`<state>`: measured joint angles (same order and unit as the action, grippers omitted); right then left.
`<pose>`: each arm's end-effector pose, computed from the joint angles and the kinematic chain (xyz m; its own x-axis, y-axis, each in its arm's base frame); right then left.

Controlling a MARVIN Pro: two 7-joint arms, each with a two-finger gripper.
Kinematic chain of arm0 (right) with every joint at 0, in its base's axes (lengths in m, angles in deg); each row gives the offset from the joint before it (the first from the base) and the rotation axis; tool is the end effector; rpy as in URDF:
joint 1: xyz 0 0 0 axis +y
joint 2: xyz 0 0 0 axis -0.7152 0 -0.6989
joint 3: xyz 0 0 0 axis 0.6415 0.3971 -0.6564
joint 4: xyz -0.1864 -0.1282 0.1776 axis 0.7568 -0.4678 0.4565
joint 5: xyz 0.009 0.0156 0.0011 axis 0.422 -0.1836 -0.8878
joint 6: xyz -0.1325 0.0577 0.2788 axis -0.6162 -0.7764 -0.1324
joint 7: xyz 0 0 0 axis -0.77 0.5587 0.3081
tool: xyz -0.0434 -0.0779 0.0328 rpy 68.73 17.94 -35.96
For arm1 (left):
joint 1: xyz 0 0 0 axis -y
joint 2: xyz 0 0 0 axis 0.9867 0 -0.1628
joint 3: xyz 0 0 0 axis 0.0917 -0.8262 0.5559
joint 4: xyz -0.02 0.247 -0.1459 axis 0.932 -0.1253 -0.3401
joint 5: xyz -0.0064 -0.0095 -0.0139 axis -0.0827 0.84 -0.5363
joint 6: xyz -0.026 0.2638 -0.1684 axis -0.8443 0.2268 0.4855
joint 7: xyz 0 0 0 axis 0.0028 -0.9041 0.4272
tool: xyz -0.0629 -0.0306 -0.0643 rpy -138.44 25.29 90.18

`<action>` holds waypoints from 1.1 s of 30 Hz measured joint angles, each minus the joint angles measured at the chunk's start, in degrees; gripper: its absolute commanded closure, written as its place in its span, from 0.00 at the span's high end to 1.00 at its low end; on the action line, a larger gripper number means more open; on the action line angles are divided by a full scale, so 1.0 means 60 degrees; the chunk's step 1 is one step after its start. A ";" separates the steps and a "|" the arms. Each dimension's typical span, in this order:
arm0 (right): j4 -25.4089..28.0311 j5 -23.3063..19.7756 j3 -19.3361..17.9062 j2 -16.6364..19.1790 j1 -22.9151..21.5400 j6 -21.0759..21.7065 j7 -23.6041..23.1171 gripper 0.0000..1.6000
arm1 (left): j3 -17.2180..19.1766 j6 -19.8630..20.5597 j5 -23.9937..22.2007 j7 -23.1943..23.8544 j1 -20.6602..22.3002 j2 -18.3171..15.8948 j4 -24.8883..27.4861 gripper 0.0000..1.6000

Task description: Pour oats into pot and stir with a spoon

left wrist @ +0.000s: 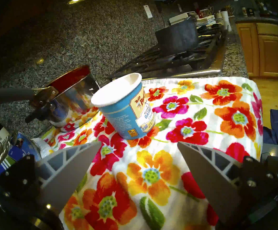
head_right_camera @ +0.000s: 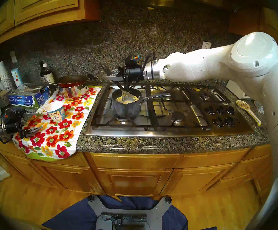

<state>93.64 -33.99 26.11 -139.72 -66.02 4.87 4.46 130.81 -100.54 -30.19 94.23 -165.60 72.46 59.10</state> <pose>0.5592 0.0915 -0.0509 -0.3785 0.2202 0.8990 0.9196 -0.0215 0.3924 0.3291 0.3797 -0.1878 -0.0812 -0.5277 0.8455 -0.7262 -0.5497 -0.4129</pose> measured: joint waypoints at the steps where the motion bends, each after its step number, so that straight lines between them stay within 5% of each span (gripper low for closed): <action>1: 0.0050 -0.0014 0.0017 0.0005 -0.0038 0.0125 0.0031 0.00 | 0.0000 0.0000 0.0000 0.0000 0.0000 0.0000 0.0000 1.00; 14: 0.0234 -0.0642 -0.0375 -0.0254 -0.0180 0.1842 0.0257 0.00 | 0.0000 0.0000 0.0001 0.0000 0.0000 0.0000 0.0000 1.00; 23: 0.0181 -0.0903 -0.0820 -0.0627 -0.0163 0.2249 0.0195 0.00 | 0.0000 0.0000 0.0003 0.0000 -0.0001 0.0000 0.0001 1.00; 33: -0.0977 -0.0916 -0.0903 -0.1080 0.0392 0.2256 0.0141 0.00 | 0.0000 0.0000 -0.0003 0.0000 -0.0001 0.0000 0.0000 1.00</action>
<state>87.78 -39.49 20.69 -146.19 -63.66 18.41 5.31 130.81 -100.54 -30.21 94.23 -165.60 72.46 59.10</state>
